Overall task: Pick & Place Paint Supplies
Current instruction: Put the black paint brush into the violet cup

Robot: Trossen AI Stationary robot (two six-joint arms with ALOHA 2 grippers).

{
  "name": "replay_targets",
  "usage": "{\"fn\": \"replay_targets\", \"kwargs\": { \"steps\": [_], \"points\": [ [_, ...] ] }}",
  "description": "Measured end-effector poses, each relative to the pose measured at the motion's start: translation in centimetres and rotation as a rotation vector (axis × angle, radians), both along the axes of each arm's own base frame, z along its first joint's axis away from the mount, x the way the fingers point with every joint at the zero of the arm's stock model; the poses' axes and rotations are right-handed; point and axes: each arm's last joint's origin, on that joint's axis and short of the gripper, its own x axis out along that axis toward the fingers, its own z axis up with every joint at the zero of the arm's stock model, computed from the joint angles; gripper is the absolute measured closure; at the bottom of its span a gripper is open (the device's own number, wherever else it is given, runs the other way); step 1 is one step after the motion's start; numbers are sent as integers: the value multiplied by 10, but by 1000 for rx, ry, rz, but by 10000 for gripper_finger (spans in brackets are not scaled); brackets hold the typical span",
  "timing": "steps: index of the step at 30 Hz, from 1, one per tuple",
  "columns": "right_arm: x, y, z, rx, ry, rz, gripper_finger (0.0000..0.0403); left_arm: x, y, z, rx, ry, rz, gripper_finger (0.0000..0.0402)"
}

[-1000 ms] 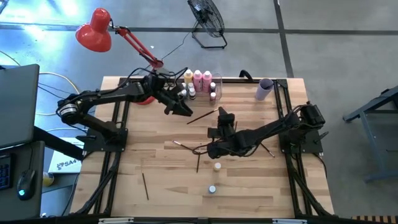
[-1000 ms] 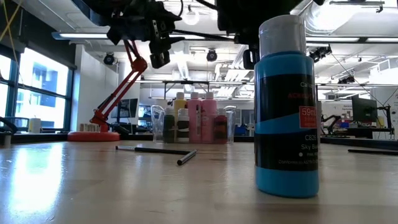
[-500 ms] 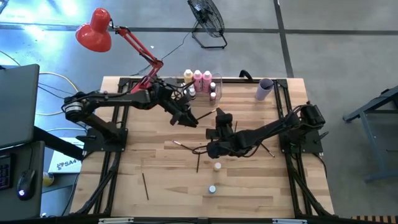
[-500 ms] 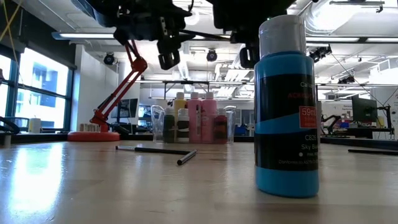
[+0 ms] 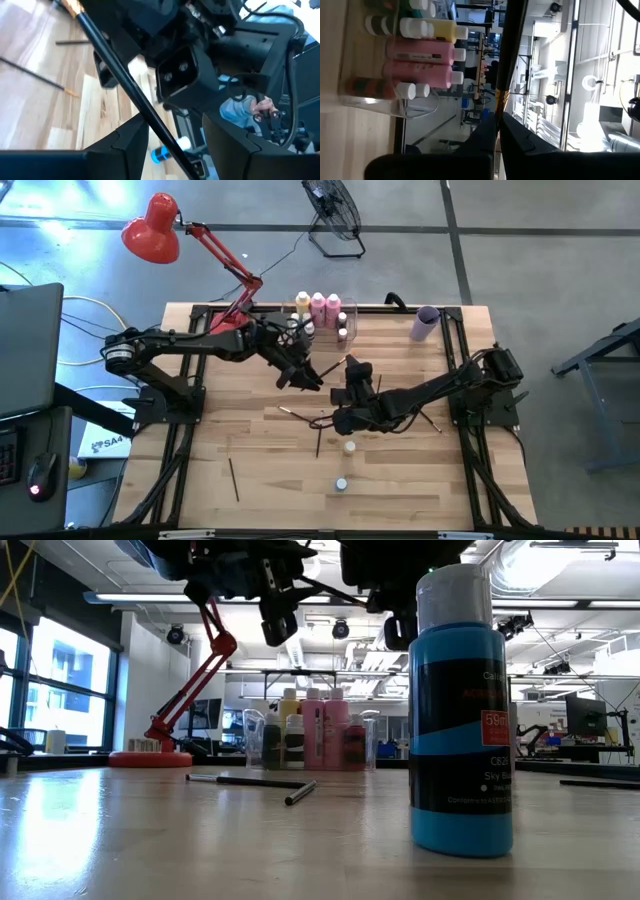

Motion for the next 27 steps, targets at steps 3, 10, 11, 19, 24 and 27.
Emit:
{"fn": "replay_targets", "kwargs": {
  "steps": [3,10,11,19,24,27],
  "points": [
    [0,0,0,-3,-2,-3,400,0,1,0,13,-6,30,220],
    [0,0,0,-3,-2,-4,400,2,2,-1,36,-13,38,273],
    [0,0,0,-5,0,-4,400,2,2,-2,34,-7,40,289],
    [-1,0,1,-51,17,-35,400,1,4,-7,9,46,76,383],
    [-1,0,1,-37,18,-23,399,0,4,-10,28,62,65,382],
    [-1,0,1,-20,19,-8,394,0,4,-11,34,75,61,384]
  ]
}}
